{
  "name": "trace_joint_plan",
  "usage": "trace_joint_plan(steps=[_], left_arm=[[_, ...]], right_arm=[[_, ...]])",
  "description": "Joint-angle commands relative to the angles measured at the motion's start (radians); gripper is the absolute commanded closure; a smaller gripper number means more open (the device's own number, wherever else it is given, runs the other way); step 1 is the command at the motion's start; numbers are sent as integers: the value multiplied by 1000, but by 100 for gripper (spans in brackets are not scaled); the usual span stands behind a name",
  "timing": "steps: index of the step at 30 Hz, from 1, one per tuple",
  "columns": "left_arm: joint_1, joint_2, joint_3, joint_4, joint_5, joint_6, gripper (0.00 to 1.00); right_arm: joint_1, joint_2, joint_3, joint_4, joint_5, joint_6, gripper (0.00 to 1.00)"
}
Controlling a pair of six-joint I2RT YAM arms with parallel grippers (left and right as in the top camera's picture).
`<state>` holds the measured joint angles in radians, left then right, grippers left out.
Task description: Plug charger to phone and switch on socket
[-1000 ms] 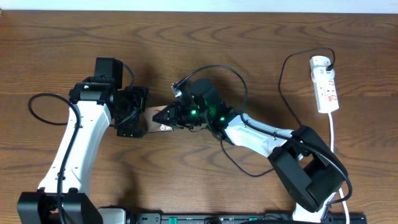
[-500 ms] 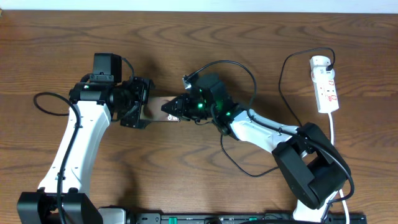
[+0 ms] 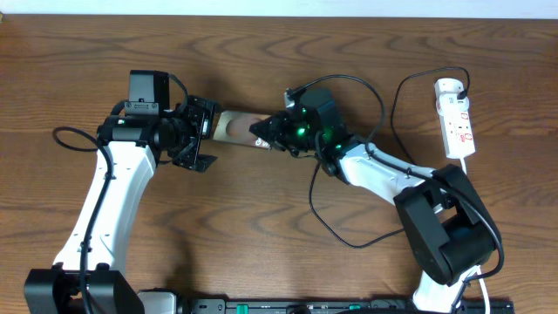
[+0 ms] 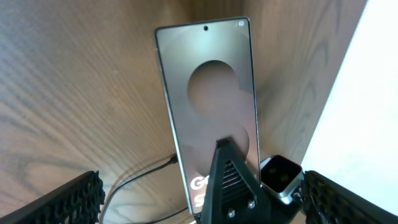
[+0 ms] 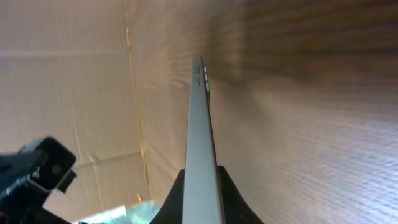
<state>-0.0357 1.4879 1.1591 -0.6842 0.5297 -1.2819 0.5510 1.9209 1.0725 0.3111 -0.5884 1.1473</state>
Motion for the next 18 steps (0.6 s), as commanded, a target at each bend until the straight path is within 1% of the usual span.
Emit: trace_joint_plan(steps=[1, 8, 14, 18], left_arm=[[0, 8, 27, 19, 14, 37, 5], [0, 8, 27, 103, 26, 77, 5], [0, 8, 27, 193, 40, 78, 5], [0, 8, 27, 216, 40, 78, 5]], right_arm=[[-23, -4, 12, 14, 3, 78, 99], [-44, -4, 12, 40, 3, 199, 99], [-48, -4, 12, 117, 1, 337, 99], [-48, -4, 12, 175, 2, 417, 99]])
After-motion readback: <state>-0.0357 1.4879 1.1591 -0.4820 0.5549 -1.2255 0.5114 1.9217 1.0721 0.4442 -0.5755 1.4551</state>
